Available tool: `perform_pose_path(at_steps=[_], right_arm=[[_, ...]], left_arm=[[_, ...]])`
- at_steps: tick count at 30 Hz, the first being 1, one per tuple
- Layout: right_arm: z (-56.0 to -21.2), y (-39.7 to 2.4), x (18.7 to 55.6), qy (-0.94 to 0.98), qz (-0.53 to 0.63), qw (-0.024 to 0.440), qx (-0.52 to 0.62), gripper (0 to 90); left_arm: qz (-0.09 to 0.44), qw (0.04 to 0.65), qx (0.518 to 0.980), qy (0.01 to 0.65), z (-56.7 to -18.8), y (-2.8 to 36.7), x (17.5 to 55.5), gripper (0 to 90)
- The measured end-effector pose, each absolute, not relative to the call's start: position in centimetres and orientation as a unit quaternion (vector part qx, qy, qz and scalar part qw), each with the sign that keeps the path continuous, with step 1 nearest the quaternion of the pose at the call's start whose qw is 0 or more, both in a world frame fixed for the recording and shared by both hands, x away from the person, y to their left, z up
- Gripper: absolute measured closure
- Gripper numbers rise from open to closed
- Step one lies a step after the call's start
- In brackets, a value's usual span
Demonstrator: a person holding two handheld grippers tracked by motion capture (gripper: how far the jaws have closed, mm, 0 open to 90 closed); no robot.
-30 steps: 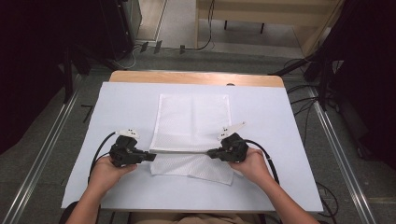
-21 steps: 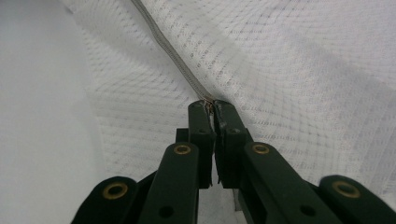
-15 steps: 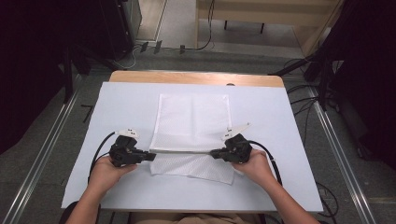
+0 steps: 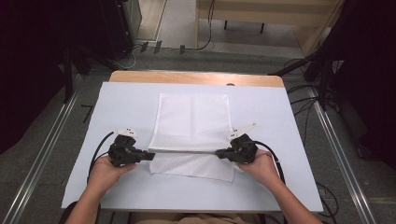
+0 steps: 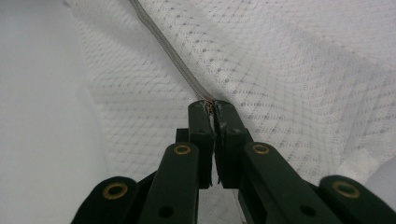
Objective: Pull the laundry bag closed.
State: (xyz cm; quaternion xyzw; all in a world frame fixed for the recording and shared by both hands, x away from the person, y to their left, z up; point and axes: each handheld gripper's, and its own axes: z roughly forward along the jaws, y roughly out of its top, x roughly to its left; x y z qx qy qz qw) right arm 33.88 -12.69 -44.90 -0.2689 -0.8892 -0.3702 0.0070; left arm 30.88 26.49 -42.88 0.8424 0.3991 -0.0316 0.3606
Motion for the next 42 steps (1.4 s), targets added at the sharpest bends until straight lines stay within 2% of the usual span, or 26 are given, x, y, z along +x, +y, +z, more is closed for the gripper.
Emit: perform_pose_path(at_steps=[36, 42], right_arm=[[-44.8, -15.8, 33.6, -0.885, -0.363, 0.001, -0.291, 87.9], [-45.0, -15.5, 33.5, -0.89, -0.358, 0.02, -0.282, 87.7]], left_arm=[[-0.037, 0.354, 0.845, 0.399, -43.0, 26.4, 30.9, 88.3], [-0.035, 0.343, 0.846, 0.406, -43.3, 26.4, 31.1, 86.8]])
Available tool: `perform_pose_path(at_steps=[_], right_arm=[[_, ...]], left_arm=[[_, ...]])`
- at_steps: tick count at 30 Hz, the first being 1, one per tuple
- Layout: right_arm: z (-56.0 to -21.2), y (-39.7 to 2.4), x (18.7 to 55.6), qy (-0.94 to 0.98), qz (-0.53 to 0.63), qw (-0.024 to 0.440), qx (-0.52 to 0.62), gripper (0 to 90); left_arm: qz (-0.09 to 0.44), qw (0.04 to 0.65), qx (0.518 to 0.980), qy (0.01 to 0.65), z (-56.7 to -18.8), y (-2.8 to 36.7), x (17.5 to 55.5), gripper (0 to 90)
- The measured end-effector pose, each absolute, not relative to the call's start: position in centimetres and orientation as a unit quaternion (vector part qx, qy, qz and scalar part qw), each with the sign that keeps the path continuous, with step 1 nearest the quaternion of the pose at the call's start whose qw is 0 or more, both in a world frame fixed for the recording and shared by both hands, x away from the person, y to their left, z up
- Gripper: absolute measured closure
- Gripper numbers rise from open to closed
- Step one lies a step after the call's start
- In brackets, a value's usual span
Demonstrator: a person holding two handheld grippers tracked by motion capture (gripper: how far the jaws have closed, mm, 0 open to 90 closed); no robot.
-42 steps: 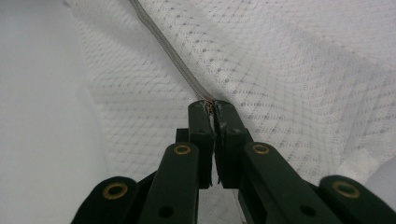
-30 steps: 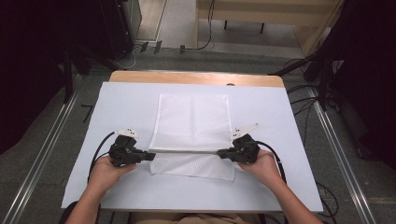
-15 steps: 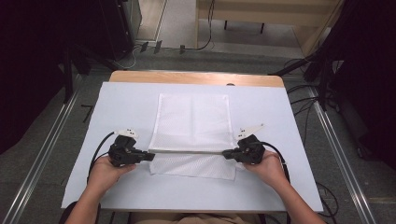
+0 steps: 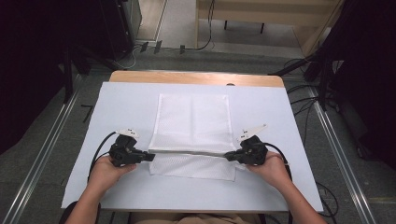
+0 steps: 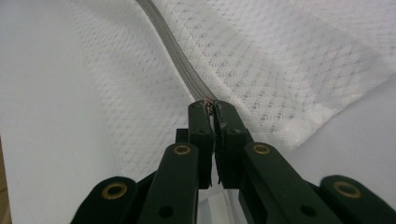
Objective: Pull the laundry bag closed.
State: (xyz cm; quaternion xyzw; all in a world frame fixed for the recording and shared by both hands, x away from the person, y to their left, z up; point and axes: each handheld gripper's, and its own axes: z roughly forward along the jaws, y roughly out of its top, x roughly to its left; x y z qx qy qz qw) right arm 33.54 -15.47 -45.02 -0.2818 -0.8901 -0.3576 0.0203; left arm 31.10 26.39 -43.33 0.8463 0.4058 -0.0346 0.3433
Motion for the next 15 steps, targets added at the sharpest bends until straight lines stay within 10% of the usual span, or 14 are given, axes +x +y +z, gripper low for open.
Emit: perform_pose_path(at_steps=[9, 15], right_arm=[[-45.2, -15.36, 33.67, -0.887, -0.359, 0.016, -0.289, 86.3], [-44.5, -15.87, 33.66, -0.867, -0.395, 0.002, -0.303, 68.6]], left_arm=[[-0.03, 0.339, 0.843, 0.417, -43.5, 26.66, 31.28, 72.5], [0.01, 0.352, 0.835, 0.422, -43.3, 26.83, 31.27, 46.2]])
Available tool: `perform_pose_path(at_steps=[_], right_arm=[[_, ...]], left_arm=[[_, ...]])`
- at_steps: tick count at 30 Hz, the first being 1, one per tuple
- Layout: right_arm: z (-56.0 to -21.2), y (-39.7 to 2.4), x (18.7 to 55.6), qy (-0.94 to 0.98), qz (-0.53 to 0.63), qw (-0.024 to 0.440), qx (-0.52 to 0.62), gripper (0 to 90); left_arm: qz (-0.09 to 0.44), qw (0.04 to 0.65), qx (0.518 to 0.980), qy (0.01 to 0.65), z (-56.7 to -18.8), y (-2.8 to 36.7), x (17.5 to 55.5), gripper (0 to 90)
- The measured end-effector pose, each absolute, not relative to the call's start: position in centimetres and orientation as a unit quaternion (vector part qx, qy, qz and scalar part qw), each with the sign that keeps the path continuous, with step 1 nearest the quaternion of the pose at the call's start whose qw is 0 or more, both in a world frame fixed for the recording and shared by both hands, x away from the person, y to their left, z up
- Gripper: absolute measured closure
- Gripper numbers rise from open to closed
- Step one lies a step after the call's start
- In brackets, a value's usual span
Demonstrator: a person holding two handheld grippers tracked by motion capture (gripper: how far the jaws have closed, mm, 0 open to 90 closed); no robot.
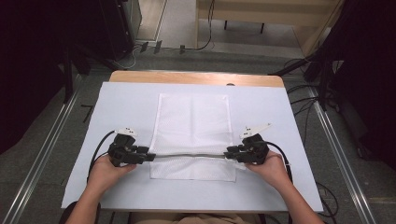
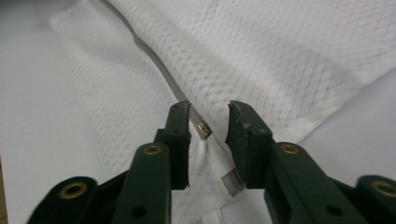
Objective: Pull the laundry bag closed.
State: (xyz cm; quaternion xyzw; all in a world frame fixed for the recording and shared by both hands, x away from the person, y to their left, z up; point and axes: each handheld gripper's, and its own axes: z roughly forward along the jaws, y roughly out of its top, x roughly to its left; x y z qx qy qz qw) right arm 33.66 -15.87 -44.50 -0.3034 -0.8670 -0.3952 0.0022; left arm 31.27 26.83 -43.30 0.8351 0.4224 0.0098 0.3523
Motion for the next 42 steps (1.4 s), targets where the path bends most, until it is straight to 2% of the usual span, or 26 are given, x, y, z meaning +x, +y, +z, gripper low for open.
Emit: perform_pose_path(at_steps=[2, 6, 11, 15, 18, 27, 32, 35, 37, 42], right_arm=[[-44.2, -16.1, 33.7, -0.859, -0.409, -0.011, -0.307, 62.3], [-44.1, -16.7, 33.9, -0.85, -0.416, -0.03, -0.321, 54.7], [-44.0, -17.6, 34.3, -0.841, -0.422, -0.052, -0.334, 47.2], [-43.8, -18.7, 34.5, -0.829, -0.434, -0.068, -0.347, 45.9], [-43.7, -19.7, 34.8, -0.814, -0.442, -0.083, -0.367, 39.1], [-44.1, -21.9, 35.6, -0.781, -0.445, -0.122, -0.422, 30.6], [-44.6, -22.7, 35.9, -0.775, -0.434, -0.126, -0.442, 29.9], [-44.9, -22.9, 36.1, -0.771, -0.433, -0.128, -0.449, 26.0], [-45.0, -23.1, 36.1, -0.775, -0.436, -0.112, -0.443, 19.7], [-45.2, -23.1, 36.2, -0.78, -0.428, -0.111, -0.444, 22.4]], left_arm=[[0.028, 0.365, 0.831, 0.42, -43.2, 27.1, 31.2, 40.3], [0.04, 0.372, 0.823, 0.427, -43.0, 27.5, 31.2, 36.1], [0.06, 0.391, 0.81, 0.432, -42.6, 28.1, 31.2, 34.5], [0.084, 0.392, 0.805, 0.437, -42.4, 28.7, 31.3, 34.4], [0.086, 0.396, 0.798, 0.445, -42.4, 29.3, 31.5, 33.3], [0.103, 0.38, 0.792, 0.467, -42.6, 30.6, 31.9, 33.2], [0.103, 0.374, 0.789, 0.477, -42.7, 30.9, 32.1, 33.2], [0.103, 0.366, 0.79, 0.481, -42.8, 30.9, 32.2, 33.2], [0.104, 0.365, 0.789, 0.483, -42.9, 30.9, 32.3, 33.1], [0.103, 0.365, 0.787, 0.486, -42.9, 30.9, 32.3, 32.7]])
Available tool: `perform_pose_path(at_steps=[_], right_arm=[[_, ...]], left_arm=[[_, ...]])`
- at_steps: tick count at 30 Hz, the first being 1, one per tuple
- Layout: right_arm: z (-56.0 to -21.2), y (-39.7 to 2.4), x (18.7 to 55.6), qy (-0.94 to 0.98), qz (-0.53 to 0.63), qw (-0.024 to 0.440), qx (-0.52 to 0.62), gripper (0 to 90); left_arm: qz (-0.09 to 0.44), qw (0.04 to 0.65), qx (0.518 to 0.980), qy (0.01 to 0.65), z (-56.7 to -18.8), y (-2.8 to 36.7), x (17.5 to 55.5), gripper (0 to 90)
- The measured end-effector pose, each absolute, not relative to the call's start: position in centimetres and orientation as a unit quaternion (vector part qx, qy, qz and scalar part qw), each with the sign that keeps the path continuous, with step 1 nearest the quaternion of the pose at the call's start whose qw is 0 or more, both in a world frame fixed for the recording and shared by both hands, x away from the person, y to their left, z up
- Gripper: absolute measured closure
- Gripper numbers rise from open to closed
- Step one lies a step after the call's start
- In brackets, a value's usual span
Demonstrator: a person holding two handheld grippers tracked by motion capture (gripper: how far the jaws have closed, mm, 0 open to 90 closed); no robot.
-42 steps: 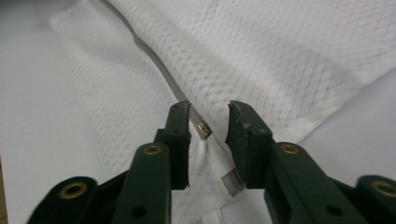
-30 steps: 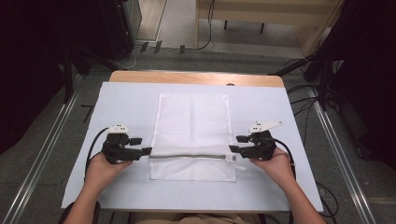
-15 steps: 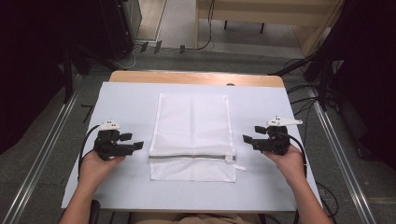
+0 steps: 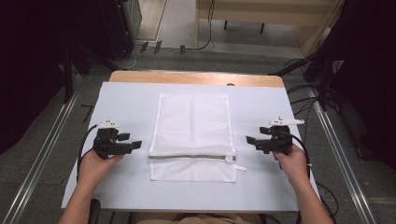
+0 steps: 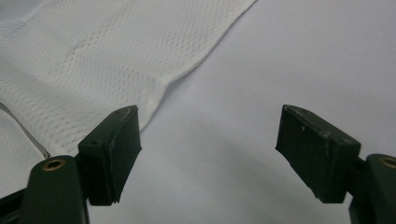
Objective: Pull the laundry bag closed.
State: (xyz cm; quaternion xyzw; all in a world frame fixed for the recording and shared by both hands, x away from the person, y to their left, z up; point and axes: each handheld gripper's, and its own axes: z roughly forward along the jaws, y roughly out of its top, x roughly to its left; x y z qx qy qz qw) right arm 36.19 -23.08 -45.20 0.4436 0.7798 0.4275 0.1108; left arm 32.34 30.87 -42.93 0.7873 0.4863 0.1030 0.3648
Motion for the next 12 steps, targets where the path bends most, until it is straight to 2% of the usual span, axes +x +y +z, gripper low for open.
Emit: perform_pose_path(at_steps=[12], right_arm=[[-45.42, -23.24, 36.32, 0.782, 0.418, 0.11, 0.449, 22.4]], left_arm=[[0.1, 0.367, 0.782, 0.494, -43.03, 30.88, 32.44, 30.6]])
